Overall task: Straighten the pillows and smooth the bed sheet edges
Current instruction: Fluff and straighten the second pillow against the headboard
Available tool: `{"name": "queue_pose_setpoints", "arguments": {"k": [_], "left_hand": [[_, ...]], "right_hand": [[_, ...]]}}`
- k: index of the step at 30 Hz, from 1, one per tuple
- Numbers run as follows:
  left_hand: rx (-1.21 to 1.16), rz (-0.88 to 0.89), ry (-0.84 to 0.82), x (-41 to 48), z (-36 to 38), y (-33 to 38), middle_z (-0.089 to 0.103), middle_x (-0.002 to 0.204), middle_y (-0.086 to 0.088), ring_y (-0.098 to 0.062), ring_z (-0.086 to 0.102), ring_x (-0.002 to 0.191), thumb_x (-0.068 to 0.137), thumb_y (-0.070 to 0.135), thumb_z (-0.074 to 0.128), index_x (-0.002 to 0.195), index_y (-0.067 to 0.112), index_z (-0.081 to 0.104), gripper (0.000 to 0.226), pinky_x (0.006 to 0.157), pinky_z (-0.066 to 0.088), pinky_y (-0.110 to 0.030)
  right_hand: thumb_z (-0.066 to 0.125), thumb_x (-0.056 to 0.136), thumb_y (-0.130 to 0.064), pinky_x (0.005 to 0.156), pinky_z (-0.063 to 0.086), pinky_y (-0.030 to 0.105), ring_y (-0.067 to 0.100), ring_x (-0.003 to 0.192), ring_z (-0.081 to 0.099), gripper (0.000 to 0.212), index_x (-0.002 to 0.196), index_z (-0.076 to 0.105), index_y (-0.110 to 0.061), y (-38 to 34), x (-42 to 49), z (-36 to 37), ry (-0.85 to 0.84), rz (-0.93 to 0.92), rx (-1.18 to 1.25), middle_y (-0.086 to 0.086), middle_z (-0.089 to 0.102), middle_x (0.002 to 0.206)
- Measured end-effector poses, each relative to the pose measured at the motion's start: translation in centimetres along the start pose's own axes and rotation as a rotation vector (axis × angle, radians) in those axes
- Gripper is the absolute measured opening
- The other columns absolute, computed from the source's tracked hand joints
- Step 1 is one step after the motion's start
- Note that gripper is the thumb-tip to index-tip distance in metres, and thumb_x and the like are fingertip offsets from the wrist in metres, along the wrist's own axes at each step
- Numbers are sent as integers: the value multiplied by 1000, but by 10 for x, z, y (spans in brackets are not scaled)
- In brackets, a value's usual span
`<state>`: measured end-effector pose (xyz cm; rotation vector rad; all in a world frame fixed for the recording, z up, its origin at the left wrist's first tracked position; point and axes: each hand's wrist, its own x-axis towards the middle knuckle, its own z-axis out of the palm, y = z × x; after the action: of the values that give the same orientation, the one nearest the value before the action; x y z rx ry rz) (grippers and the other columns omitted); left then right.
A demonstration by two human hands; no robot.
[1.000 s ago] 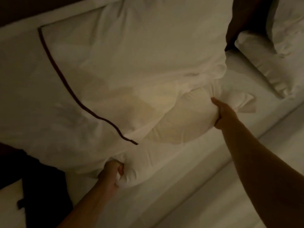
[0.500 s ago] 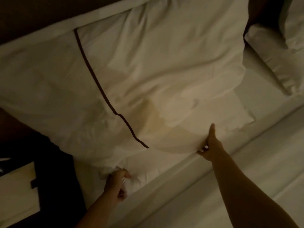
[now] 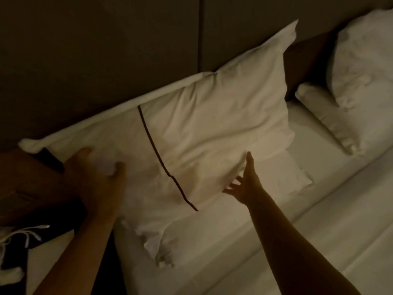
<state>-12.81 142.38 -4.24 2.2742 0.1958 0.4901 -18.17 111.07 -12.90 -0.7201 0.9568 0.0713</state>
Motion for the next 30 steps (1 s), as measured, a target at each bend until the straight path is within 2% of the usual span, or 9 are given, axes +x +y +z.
{"name": "queue_pose_setpoints", "arguments": {"k": [3,5,8,12,16,19,22,26,30], "left_hand": [[261,434,-120,20,39,63,45,135,-17,-35,39,125,76,38,68,129,14,45,62,100,37,-50],[418,558,-247,48,73,95,38,143,-17,-37,34,130,81,51,61,137,12,41,71,106,32,-52],[656,475,-423,85,114,113,38,142,-19,-39,36,127,80,72,46,140,9,36,87,105,30,-51],[660,461,-475,97,142,110,49,131,-21,-38,46,117,75,83,36,130,6,46,96,96,38,-48],[501,347,-704,87,151,115,61,119,-19,-38,60,101,86,73,30,118,12,54,73,83,50,-45],[418,508,-602,78,140,132,65,94,-14,-33,59,80,92,66,27,88,17,57,57,66,45,-38],[329,642,-497,80,118,164,53,71,-4,-25,49,64,93,64,28,66,26,41,49,59,36,-34],[200,799,-395,91,96,210,54,69,-3,-27,55,64,93,64,30,72,24,45,47,59,44,-36],[358,707,-389,107,105,215,64,98,-14,-35,60,87,92,63,34,94,17,53,50,67,43,-41]], "right_hand": [[55,64,-88,95,45,68,37,134,41,99,147,33,-39,5,-3,24,-18,-18,-50,1,38,150],[52,55,-94,94,43,72,41,136,40,115,152,25,-39,9,2,35,45,-3,-74,4,31,158],[56,35,-99,97,29,81,46,140,31,137,154,12,-47,12,10,44,71,14,-40,5,26,162],[57,28,-99,102,31,76,42,140,33,140,152,12,-52,18,20,52,115,20,14,1,29,160],[58,30,-100,108,36,66,37,135,42,137,152,25,-45,23,16,60,62,27,96,3,39,156],[50,46,-100,102,45,60,34,119,56,106,132,57,-38,21,6,61,-1,-2,120,4,62,131],[46,60,-96,103,47,57,34,117,57,86,120,65,-37,9,-5,65,-84,-68,147,2,67,125],[54,52,-96,92,55,51,32,112,61,84,109,70,-37,-21,-22,84,-135,-98,202,0,71,114],[60,52,-91,106,44,58,34,124,53,106,137,51,-29,-41,-21,102,-24,-22,146,7,57,137]]}}
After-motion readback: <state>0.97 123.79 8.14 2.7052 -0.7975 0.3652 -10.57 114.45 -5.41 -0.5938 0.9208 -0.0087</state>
